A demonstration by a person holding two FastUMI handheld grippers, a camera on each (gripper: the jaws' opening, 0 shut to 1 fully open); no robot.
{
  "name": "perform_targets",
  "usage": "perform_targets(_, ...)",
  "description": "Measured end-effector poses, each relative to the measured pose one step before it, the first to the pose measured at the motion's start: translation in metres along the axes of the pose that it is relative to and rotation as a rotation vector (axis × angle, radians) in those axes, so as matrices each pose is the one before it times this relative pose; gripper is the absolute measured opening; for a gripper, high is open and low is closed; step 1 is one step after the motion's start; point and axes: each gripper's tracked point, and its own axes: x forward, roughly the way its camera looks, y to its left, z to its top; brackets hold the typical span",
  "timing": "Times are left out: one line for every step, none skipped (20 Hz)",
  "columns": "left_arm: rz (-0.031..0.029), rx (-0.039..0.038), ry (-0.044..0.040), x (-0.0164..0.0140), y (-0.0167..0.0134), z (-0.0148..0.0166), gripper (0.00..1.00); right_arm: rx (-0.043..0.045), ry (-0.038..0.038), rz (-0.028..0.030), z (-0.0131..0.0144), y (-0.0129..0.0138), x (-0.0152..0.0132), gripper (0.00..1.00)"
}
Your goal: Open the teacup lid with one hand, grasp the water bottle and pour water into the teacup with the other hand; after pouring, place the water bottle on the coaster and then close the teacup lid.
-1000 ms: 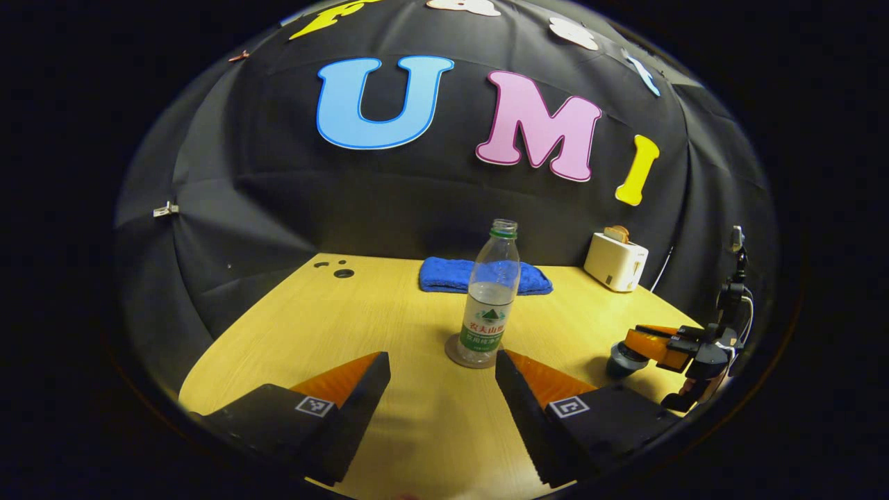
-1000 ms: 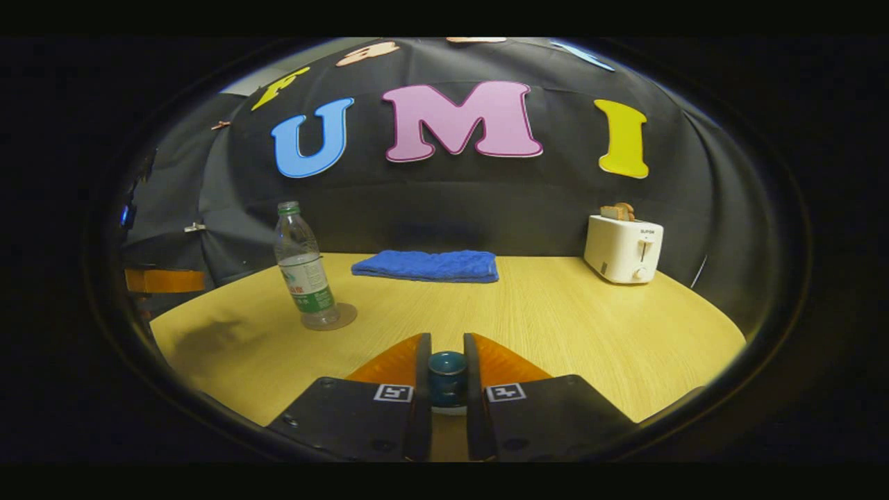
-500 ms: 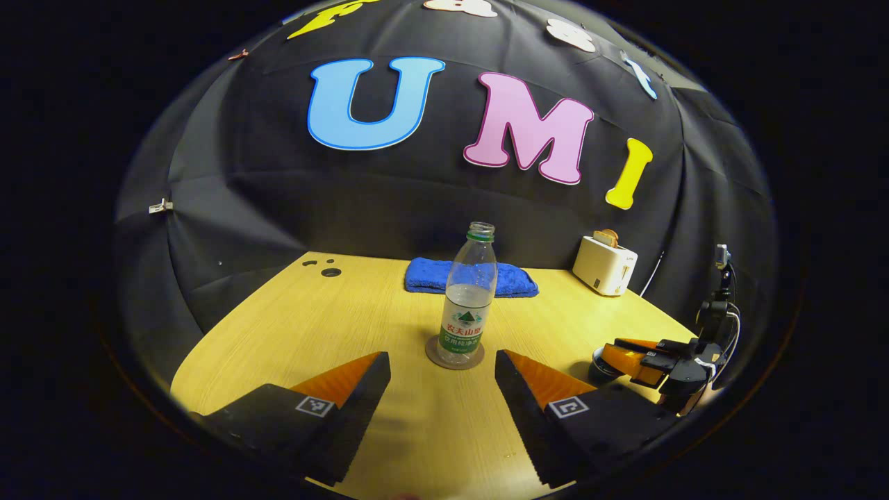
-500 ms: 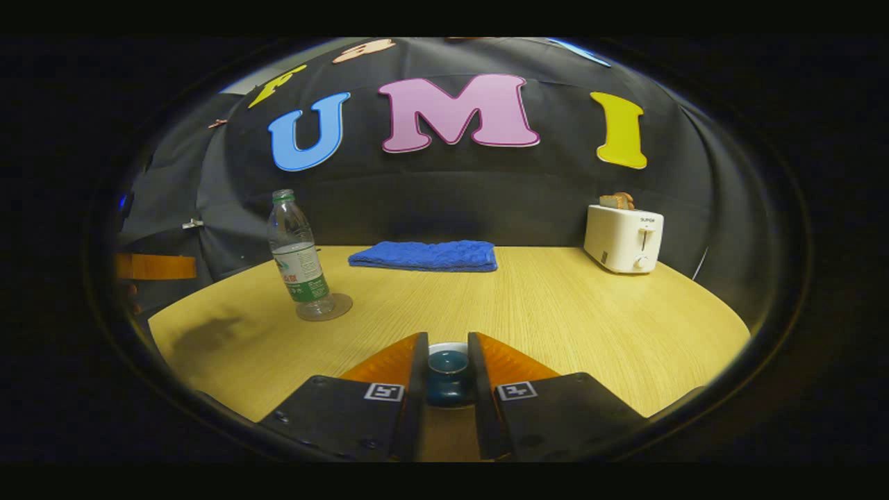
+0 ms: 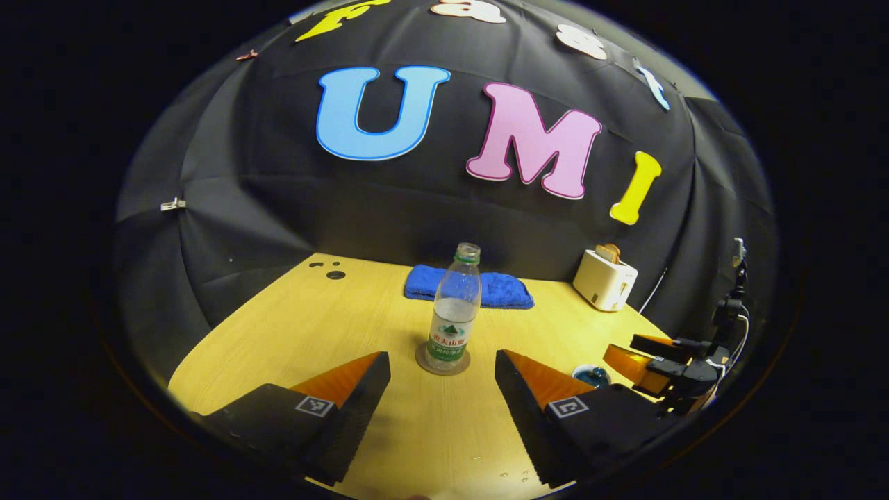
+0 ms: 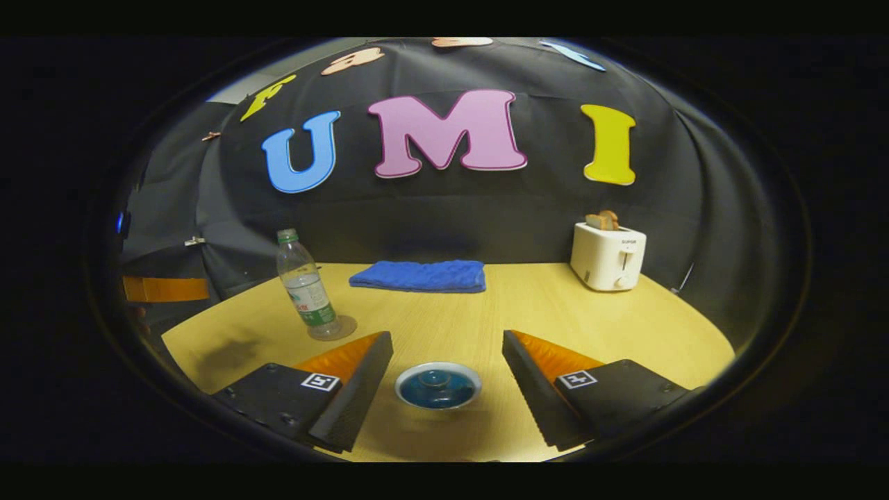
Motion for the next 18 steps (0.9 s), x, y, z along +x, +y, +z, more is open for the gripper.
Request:
perform_targets(0.01385,-0.01207,-0.0005,-0.00508,-0.00409,0.00764,0.96,-0.01261,0.00071,-0.01013,0.01101,-0.00548,-0.01038,0.98)
perform_targets(0.01337,-0.00979,-0.00025,-0.00685,-0.00397,0.00742,0.96,-0.01171,-0.00081,-0.0042,0.01179,-0.00428,-0.01067,0.98)
perform_targets(0.01689,-0.00961,-0.0011,-0.00837,-0.00356,0.00963,0.96,-0.00726,-0.00497,-0.01019,0.01239,-0.00644,-0.01058,0.98)
perform_targets(0.01093,-0.0069,-0.00373,-0.00744,-0.00503,0.00898,0.96,0.00288,-0.00609,-0.00866,0.01364,-0.00729,-0.01207,0.98)
perform_targets(0.0107,-0.00239,-0.00509,-0.00938,-0.00516,0.00829,0.96,0.01192,-0.00709,-0.00426,0.02513,0.00095,-0.01838,0.98)
perform_targets(0.00999,0.00392,-0.00183,-0.00837,-0.00414,0.00698,0.96,0.0096,-0.00913,0.00048,0.01341,-0.00397,-0.00896,0.98)
perform_targets(0.0114,0.00698,-0.00446,-0.01002,-0.00304,0.00624,0.96,0.00644,-0.01277,-0.00961,0.01228,-0.00678,-0.00848,0.98)
perform_targets(0.01803,0.00579,-0.00969,-0.00792,-0.00141,0.0067,0.96,-0.00031,-0.00292,-0.00703,0.00792,-0.00662,-0.00618,0.98)
perform_targets(0.01387,0.00034,-0.00698,-0.00998,-0.00184,0.00575,0.96,0.00053,0.00608,0.00263,0.00555,-0.0032,-0.00812,0.98)
perform_targets(0.01081,-0.00116,-0.00338,-0.01093,-0.00329,0.00348,0.96,0.00087,-0.00209,0.00245,0.00753,-0.00237,-0.00854,0.97)
perform_targets(0.01507,-0.00223,0.00234,-0.00996,-0.00084,0.00092,0.96,-0.00545,-0.01378,-0.0001,0.00956,-0.00374,-0.00994,0.97)
perform_targets(0.00988,0.00486,0.00664,-0.00901,-0.0012,-0.00308,0.96,-0.0156,-0.01618,-0.00273,0.01003,-0.00408,-0.01113,0.98)
perform_targets(0.01239,-0.00018,0.00497,-0.00834,-0.00053,-0.0029,0.96,-0.02091,-0.01317,-0.00616,0.00705,-0.00448,-0.01135,0.97)
perform_targets(0.00674,-0.0094,0.00593,-0.00738,-0.00148,-0.00366,0.96,-0.02448,-0.00795,-0.00046,0.00403,-0.00353,-0.01154,0.97)
perform_targets(0.00054,-0.01425,0.00459,-0.00673,-0.00285,-0.00407,0.96,-0.01909,-0.0011,-0.00396,0.00198,-0.0024,-0.00953,0.97)
perform_targets(-0.0018,-0.00665,0.00066,-0.00663,-0.00285,-0.00468,0.96,-0.00892,0.00272,-0.00501,-0.00036,-0.00251,-0.01036,0.97)
perform_targets(0.00618,0.00572,-0.00507,-0.00531,-0.00129,-0.00364,0.96,0.00588,0.00276,-0.00082,-0.00099,0.00213,-0.0074,0.98)
perform_targets(0.01355,0.01034,-0.00121,-0.00428,0.00179,-0.00447,0.96,0.01956,0.00995,0.00474,-0.00435,0.00586,-0.00795,0.97)
